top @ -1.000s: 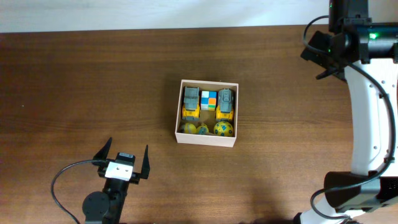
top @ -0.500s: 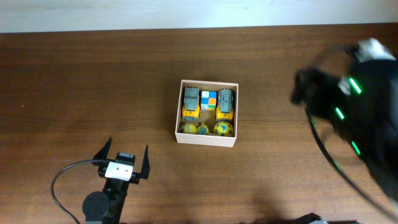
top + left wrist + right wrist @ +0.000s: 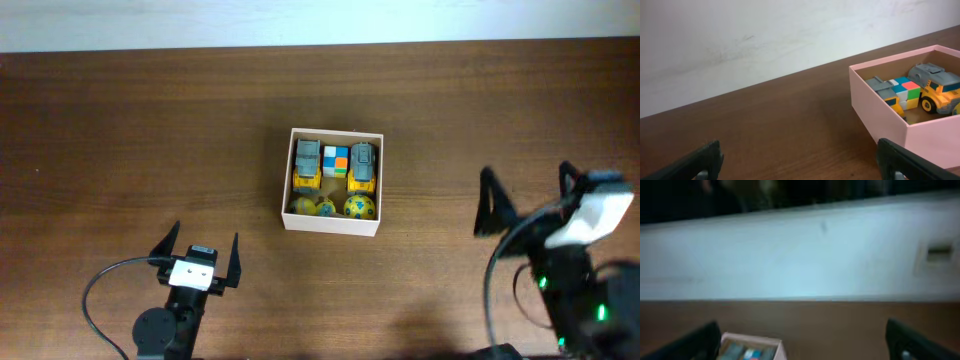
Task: Pack container
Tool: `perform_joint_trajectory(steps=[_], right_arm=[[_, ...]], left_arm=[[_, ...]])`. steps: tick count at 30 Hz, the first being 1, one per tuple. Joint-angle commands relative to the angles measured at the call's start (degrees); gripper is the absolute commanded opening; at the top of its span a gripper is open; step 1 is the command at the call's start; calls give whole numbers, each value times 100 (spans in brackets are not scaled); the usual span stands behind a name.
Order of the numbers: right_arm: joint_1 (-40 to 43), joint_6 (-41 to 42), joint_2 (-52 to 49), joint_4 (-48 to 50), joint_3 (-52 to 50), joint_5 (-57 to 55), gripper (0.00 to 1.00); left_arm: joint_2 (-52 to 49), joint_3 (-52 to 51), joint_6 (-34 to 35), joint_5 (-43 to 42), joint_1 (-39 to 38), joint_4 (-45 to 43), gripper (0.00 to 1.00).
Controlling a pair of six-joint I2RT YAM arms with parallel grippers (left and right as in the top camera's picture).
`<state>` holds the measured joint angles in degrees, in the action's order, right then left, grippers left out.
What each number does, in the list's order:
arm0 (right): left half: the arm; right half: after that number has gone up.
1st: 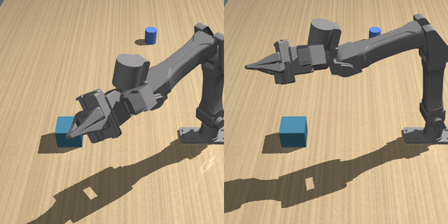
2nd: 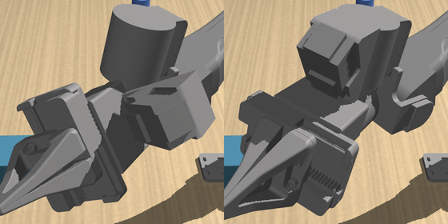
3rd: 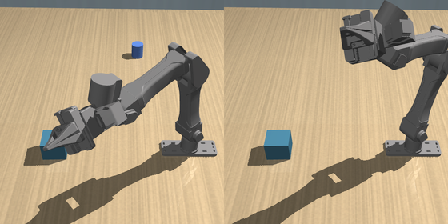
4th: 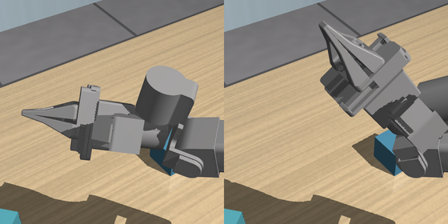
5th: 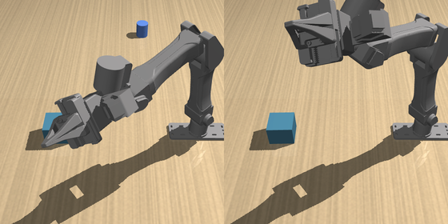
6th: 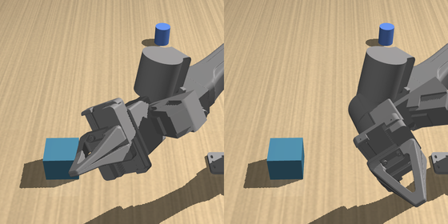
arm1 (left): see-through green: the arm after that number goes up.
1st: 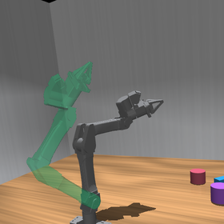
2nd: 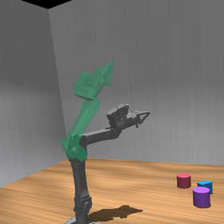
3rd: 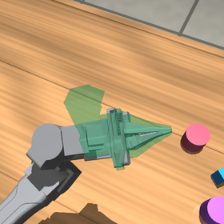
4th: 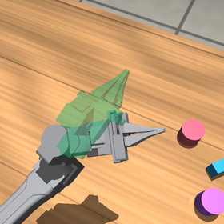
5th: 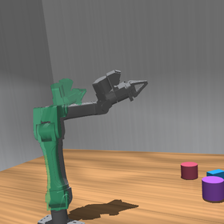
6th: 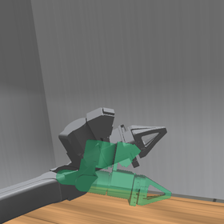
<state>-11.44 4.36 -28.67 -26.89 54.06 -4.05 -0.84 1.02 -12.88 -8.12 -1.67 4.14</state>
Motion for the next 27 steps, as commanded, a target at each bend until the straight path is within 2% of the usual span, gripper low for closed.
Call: perform_joint_trajectory(steps=[1,12,15,17,27], right_arm=[[142,-1123,691,446,-920,608,99],[756,-1196,2334,1244,-3552,1429,99],[820,-1633,2601,1613,-4054,1768,99],[820,-1906,2754,1849,-4354,1919,99],[820,-1818,2848,1989,-5171,1926,99]], left_arm=[[55,-35,-87,39,35,13,99],[55,-35,-87,39,35,13,99],[55,-35,-87,39,35,13,99],[55,-35,-87,39,35,13,99],[55,-35,-87,39,35,13,99]])
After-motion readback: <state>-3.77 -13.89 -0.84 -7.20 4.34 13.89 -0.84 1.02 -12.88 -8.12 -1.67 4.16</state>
